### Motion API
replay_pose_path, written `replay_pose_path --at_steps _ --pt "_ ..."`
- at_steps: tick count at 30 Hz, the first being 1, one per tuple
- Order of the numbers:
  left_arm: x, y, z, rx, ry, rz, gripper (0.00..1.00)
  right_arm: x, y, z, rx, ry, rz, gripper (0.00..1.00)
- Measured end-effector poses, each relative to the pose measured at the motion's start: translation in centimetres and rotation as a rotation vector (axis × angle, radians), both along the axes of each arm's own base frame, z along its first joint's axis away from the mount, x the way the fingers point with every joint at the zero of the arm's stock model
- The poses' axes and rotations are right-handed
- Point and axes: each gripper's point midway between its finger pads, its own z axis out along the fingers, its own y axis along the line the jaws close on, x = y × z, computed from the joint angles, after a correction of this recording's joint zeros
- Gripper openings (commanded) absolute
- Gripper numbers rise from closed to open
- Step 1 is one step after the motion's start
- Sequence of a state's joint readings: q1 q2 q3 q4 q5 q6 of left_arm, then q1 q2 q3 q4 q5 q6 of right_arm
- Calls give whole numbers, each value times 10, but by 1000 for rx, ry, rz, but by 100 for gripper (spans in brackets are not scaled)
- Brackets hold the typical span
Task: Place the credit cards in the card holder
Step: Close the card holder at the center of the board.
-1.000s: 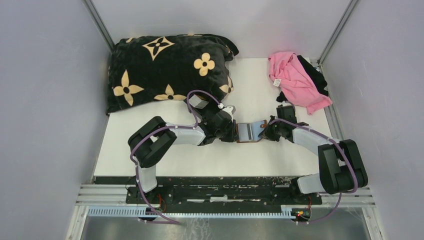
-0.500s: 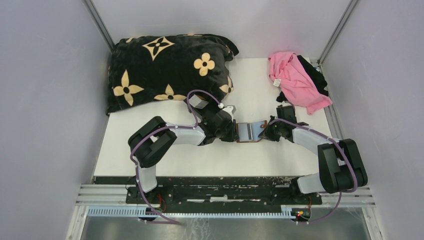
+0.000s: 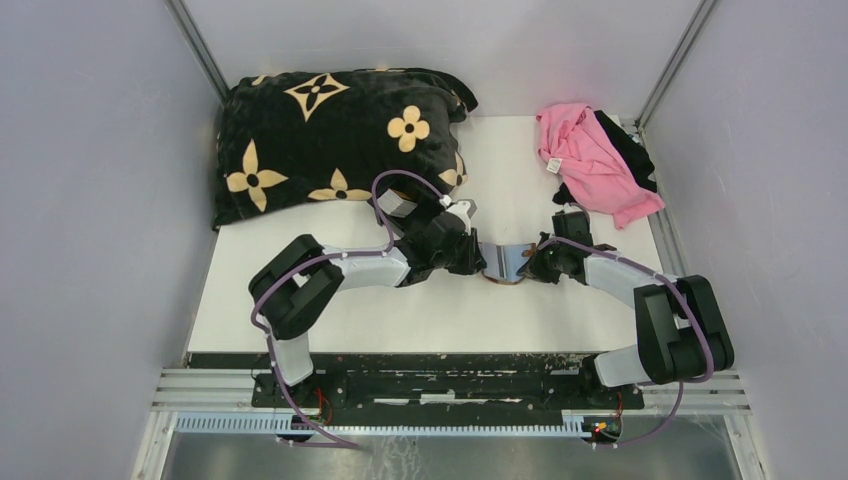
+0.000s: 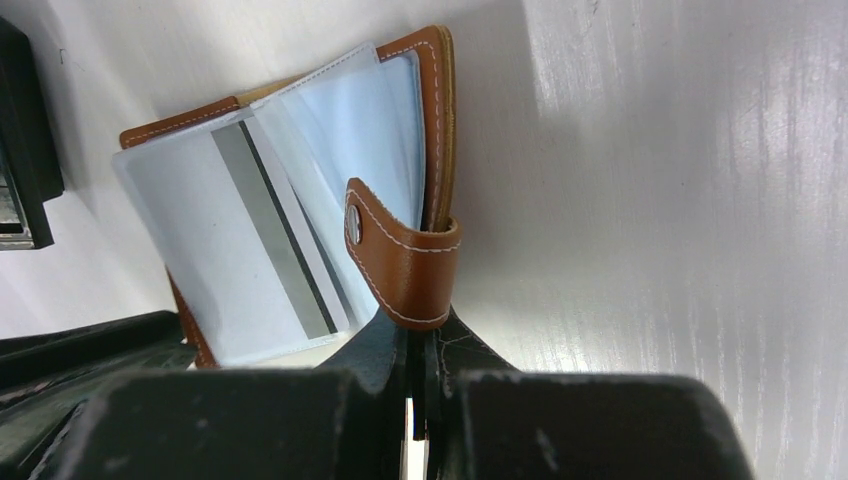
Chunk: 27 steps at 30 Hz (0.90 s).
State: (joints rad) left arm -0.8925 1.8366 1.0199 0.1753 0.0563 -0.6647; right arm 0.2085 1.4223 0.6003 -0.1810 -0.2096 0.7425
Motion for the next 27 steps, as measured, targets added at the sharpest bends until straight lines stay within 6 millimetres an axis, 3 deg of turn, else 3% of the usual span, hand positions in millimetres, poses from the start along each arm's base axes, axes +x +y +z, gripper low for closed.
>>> replay_pose_path --at_steps 9,17,27 --pt "0 -24 33 -107 -46 -37 27 1 10 0 3 -1 27 1" --pt "-8 -36 43 -139 -55 -75 27 -10 34 0 23 15 98 2" --pt "-14 -41 42 -148 -40 -83 27 -17 38 -1 27 41 97 38"
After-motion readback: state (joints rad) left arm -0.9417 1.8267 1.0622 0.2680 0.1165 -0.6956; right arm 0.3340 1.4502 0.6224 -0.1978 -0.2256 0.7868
